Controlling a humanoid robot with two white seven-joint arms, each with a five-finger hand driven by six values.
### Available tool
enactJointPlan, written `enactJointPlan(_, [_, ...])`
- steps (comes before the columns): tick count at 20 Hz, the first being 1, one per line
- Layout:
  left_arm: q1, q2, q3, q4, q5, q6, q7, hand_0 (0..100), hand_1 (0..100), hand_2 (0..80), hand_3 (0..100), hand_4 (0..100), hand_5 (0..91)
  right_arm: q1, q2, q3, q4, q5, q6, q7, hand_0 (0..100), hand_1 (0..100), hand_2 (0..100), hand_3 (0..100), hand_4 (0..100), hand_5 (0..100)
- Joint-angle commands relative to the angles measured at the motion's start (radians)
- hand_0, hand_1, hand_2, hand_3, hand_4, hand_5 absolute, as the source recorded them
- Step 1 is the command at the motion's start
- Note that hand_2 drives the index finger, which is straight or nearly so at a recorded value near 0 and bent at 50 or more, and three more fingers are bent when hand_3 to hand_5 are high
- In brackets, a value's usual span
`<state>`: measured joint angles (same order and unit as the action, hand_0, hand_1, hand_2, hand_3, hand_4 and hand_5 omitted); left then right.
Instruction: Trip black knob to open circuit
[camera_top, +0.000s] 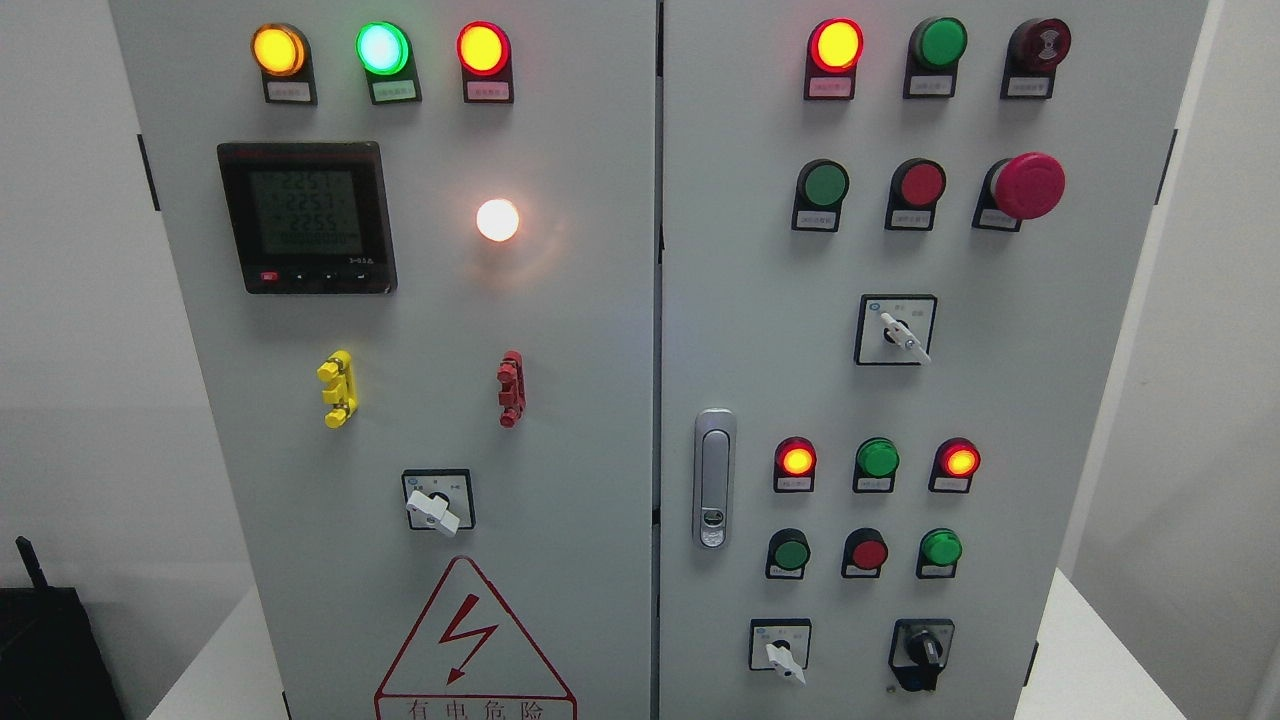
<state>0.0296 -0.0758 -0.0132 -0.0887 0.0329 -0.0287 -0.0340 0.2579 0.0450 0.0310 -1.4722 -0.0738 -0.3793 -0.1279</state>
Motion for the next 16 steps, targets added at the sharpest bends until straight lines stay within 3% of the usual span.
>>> enactJointPlan(1, [0.0,-0.002,0.001,0.001,0.002,0.0,0.0,12,39,0.0,0,0,0.0,0.004,-0.007,0.006,-0.066,-0.004,-0.001,-0.01,77,88,0,100,93,86])
enactJointPlan(6, [0.0,-0.001,0.001,0.001,0.002,0.001,0.0,12,39,0.0,0,0,0.0,-0.017,-0.007,0.006,-0.121,-0.003,0.033,-0.024,75,86,0,100,98,92])
enactJointPlan(16, [0.0,-0.001,0.001,0.001,0.002,0.001,0.0,12,39,0.0,0,0,0.0,-0.086,-0.007,0.03,-0.212,0.006,0.086,-0.03,74,86,0,100,100,94])
